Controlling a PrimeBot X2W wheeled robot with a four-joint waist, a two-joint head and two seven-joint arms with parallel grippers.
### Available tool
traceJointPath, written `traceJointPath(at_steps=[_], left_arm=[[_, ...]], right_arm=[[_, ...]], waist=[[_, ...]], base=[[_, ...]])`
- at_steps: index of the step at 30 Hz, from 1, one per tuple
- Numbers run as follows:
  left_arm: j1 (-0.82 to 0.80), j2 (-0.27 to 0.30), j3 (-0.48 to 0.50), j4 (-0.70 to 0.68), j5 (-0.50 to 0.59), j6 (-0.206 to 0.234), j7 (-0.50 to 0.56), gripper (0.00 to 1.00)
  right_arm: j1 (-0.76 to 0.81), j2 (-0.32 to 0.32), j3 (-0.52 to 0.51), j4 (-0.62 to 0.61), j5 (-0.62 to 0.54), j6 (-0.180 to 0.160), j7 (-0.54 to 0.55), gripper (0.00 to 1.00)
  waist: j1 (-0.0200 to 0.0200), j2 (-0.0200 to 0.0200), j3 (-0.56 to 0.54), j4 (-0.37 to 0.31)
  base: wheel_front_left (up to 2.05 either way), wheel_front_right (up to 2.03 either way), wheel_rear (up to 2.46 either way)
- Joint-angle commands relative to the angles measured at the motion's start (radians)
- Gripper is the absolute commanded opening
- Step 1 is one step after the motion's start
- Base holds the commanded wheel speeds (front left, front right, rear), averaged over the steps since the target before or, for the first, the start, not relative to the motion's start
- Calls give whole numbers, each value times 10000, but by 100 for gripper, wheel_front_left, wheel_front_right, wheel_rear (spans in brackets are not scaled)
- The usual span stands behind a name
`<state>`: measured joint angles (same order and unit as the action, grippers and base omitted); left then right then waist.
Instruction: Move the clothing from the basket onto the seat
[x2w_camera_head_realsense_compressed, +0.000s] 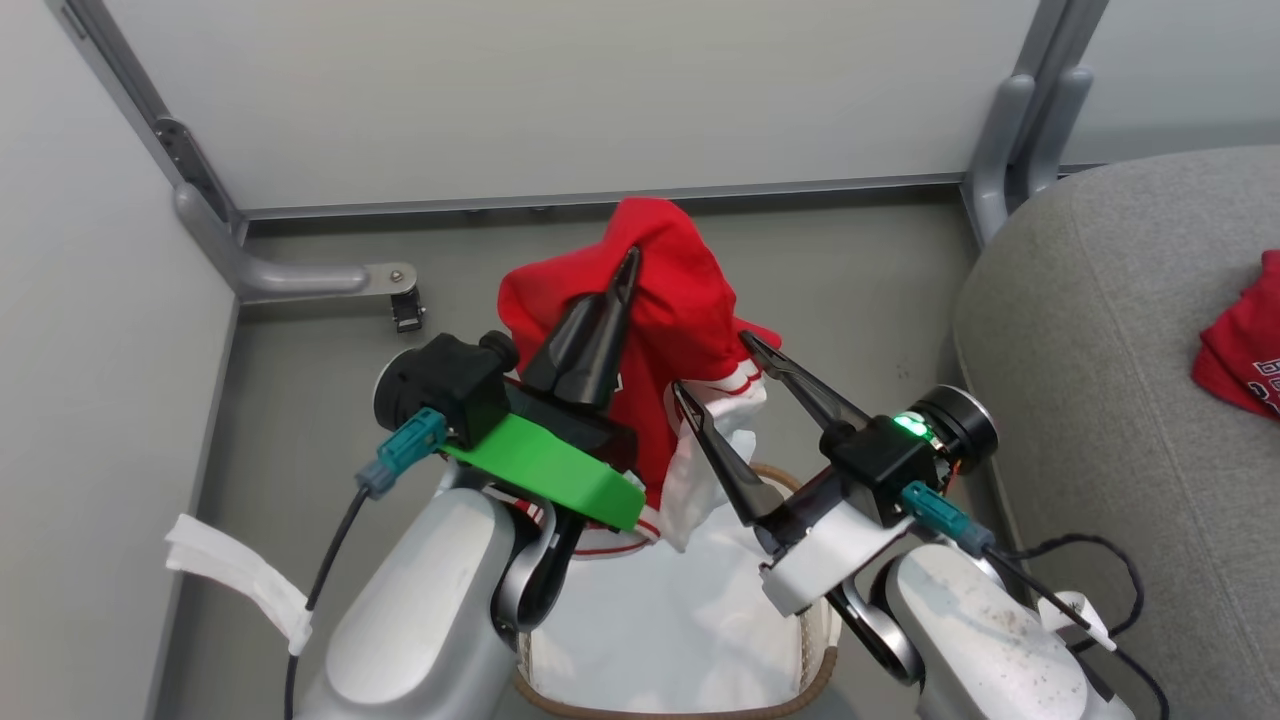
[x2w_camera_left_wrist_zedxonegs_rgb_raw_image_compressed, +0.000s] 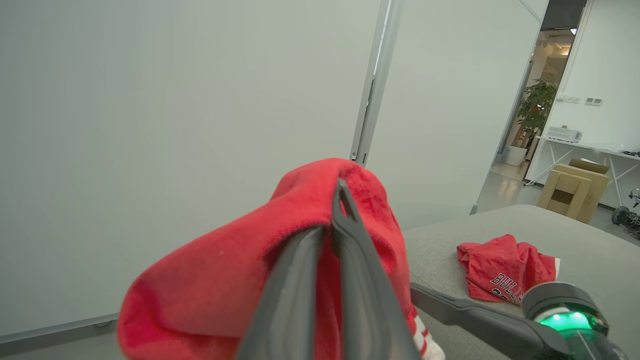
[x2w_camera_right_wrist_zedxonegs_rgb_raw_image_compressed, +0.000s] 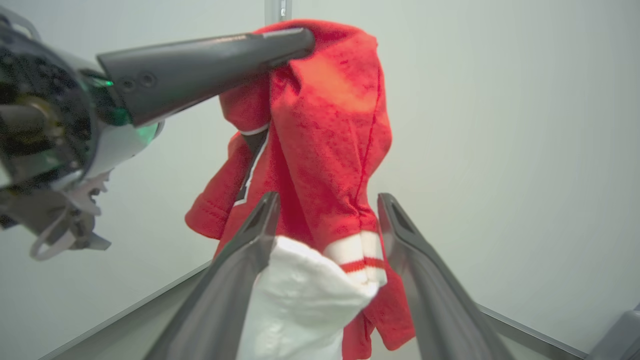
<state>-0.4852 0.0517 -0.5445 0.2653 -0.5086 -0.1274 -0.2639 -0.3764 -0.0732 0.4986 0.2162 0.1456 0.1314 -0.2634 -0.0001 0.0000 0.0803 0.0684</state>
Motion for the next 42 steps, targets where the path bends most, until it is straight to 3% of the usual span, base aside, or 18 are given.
traceJointPath(at_steps=[1,11,12,14,19,20,22,28,42], left_arm=[[-133,9,-107,-55,-158,-46,-6,0],[-279,7,-1184,-384,-756,2,-6,0],[-303,5,-1239,-404,-778,23,-6,0],[-344,6,-1317,-443,-823,80,-6,0],[-348,2,-1365,-238,-879,238,-6,0],[-380,2,-1304,-239,-835,273,-6,8],[-372,5,-1199,-145,-690,326,-4,100],[-174,9,-930,215,-367,301,-4,100],[108,17,-44,686,552,47,-4,100]], right_arm=[[-205,-21,35,309,22,-14,-18,100],[-1466,168,829,3021,555,-14,-18,100],[-1565,177,842,3160,625,-14,-18,93],[-1638,189,876,3370,753,-14,-18,0],[-1607,186,720,3118,1046,-14,-20,0],[-1571,187,630,3037,1032,-14,-20,0],[-1440,192,411,2829,994,-14,-20,0],[-1108,199,-150,2102,797,-14,-20,0],[-808,109,-1148,519,573,-14,-20,0]], waist=[[1,0,78,225],[1,0,164,945],[1,0,176,979],[1,0,201,1030],[1,0,316,902],[1,0,334,836],[1,0,366,622],[1,0,438,-384],[1,0,1154,-3691]], base=[[0,0,0],[0,0,0],[0,0,0],[0,0,0],[0,0,0],[0,0,0],[0,0,0],[0,0,0],[0,0,0]])
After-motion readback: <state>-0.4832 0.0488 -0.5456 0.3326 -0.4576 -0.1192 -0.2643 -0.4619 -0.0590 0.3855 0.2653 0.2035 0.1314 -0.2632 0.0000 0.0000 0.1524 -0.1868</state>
